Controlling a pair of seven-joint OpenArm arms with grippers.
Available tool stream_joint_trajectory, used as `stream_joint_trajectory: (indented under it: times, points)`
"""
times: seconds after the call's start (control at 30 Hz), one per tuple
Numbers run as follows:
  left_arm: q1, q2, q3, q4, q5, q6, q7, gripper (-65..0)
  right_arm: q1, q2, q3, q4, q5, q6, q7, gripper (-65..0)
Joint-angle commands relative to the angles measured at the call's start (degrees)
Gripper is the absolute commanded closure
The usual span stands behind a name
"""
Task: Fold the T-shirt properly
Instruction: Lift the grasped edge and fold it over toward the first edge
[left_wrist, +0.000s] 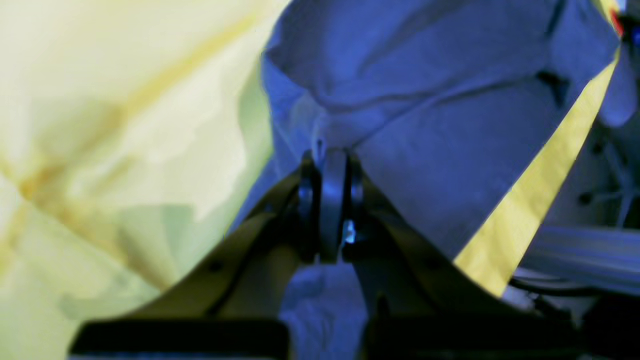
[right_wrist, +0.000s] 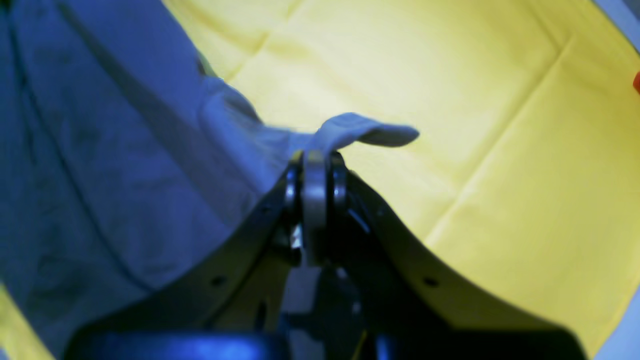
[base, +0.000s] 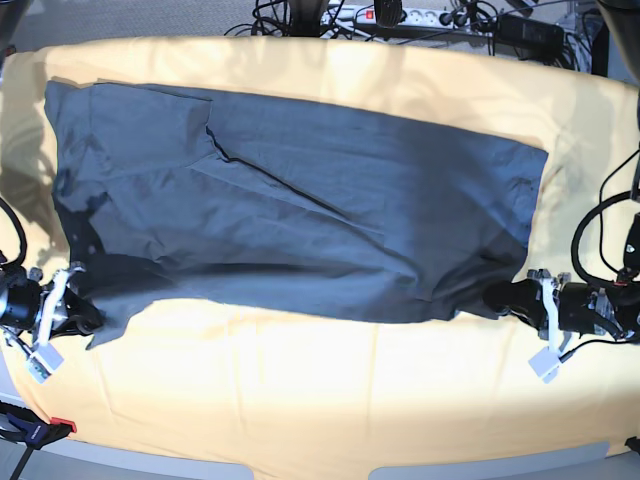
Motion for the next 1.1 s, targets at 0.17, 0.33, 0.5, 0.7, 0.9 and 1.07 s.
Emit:
stream_joint_trajectory:
  times: [0.17, 0.33, 0.5, 0.7, 0.9, 1.07]
  points:
    - [-1.88, -5.66, -0.59, 5.27, -0.99, -0.28, 0.09, 0.0, 1.7, 4.9, 0.72, 0.81, 1.33, 0.08, 0.7, 0.0]
    - [0.13, -7.67, -0.59, 5.53, -0.99, -0.28, 0.98, 0.0, 1.57, 5.86, 0.72, 0.81, 9.01, 0.08, -6.23, 0.0]
    - [5.27, -9.66, -0.72, 8.83, -0.99, -0.28, 1.36, 0.0, -0.48, 5.88, 0.72, 0.74, 9.57, 0.08, -7.85, 0.0]
    - [6.08, -13.79, -0.96, 15.12, -0.99, -0.28, 1.79, 0.0, -4.44, 5.97, 0.72, 0.74, 9.38, 0.08, -8.11, 0.0]
    - [6.05, -18.29, -0.96, 17.62, -0.99, -0.28, 1.75, 0.0, -6.56, 6.19, 0.72, 0.63, 1.97, 0.08, -7.41, 0.0]
    - [6.1, -19.17, -0.96, 17.62, -0.99, -0.28, 2.19, 0.0, -6.67, 6.16, 0.72, 0.63, 2.19, 0.08, -5.62, 0.0]
